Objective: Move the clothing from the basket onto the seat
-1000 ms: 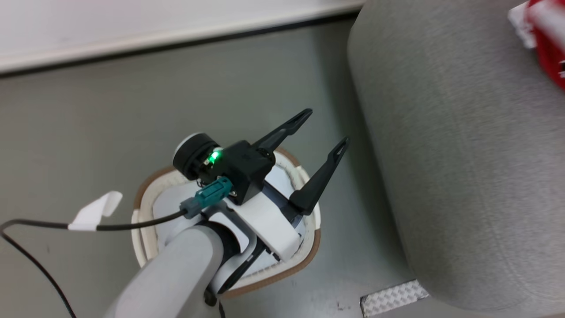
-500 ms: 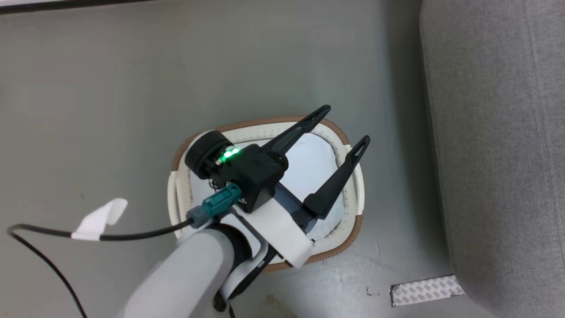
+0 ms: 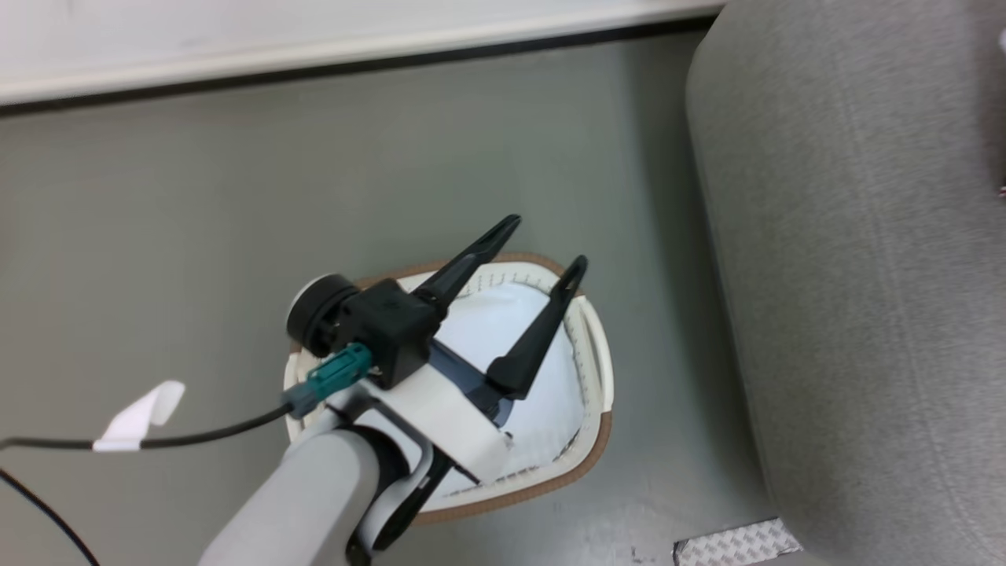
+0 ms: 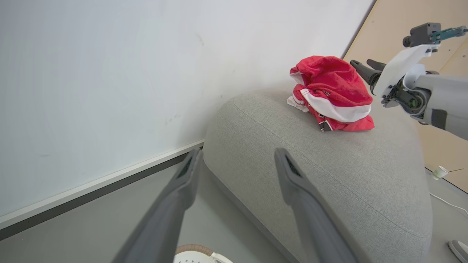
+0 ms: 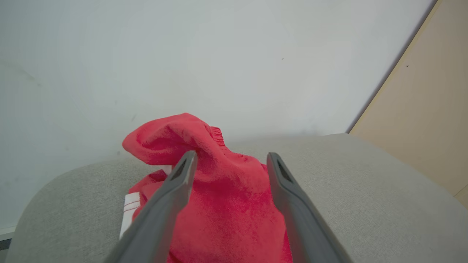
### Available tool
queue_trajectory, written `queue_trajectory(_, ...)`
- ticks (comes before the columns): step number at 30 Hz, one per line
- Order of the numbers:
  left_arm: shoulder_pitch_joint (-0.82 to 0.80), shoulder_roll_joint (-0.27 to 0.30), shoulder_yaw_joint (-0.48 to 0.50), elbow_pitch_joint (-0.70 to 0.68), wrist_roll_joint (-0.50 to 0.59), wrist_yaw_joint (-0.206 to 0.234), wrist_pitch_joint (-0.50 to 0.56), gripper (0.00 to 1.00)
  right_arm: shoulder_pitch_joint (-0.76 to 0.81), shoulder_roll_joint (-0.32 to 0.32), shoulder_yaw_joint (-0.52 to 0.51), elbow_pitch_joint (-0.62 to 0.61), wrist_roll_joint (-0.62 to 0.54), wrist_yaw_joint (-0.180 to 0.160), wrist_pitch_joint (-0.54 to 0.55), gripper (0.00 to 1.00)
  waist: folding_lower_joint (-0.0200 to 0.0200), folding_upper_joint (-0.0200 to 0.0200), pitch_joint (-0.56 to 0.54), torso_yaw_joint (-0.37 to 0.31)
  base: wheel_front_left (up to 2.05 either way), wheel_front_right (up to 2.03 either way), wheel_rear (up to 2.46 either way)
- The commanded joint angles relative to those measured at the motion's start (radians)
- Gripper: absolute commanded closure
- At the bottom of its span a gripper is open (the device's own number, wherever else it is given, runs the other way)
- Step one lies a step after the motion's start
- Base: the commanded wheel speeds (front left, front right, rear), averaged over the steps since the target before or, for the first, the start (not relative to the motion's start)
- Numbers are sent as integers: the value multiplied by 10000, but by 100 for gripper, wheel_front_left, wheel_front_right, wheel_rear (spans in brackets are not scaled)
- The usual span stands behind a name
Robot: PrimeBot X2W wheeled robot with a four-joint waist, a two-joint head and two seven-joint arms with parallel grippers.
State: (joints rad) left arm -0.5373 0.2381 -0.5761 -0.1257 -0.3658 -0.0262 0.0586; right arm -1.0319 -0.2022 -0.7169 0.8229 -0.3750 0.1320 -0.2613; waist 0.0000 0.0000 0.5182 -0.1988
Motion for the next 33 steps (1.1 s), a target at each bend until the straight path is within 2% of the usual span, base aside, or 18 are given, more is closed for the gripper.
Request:
queue_trajectory(1, 171, 104, 61, 76, -50, 28, -92, 0, 279, 55, 182, -212, 184, -26, -46, 0, 0, 0, -349, -207, 0, 0, 0)
queue_trajectory(8, 1145, 193, 482, 779, -417, 370, -957, 0, 2512, 478, 2768, -2277, 1675, -26, -41, 0, 0, 0, -1902, -368, 0, 0, 0)
queue_trajectory(15, 2451, 235, 1055, 1668, -739, 876, -2114, 0, 5104, 677, 4625, -4177, 2818, -26, -42, 0, 0, 0, -3632, -133, 0, 0, 0)
queue_trajectory(22, 3948, 487, 1701, 2502, -988, 1354, -2977, 0, 7446, 1032, 5620, -5398, 3252, -26, -41, 0, 0, 0, -4884, 45, 0, 0, 0)
queue_trajectory(26, 4556, 544, 2151, 2867, -974, 1524, -3177, 0, 8450, 1242, 5992, -5954, 3415, -26, -43, 0, 0, 0, -5155, 169, 0, 0, 0)
queue_trajectory(30, 5095, 321, 2752, 3017, -1085, 1413, -3234, 0, 9332, 1385, 6307, -6335, 3871, -26, -28, 0, 0, 0, -5417, 321, 0, 0, 0)
queue_trajectory(33, 5581, 126, 3335, 2970, -766, 1277, -3231, 0, 9826, 1454, 6572, -6505, 4078, -26, -28, 0, 0, 0, -5581, 412, 0, 0, 0)
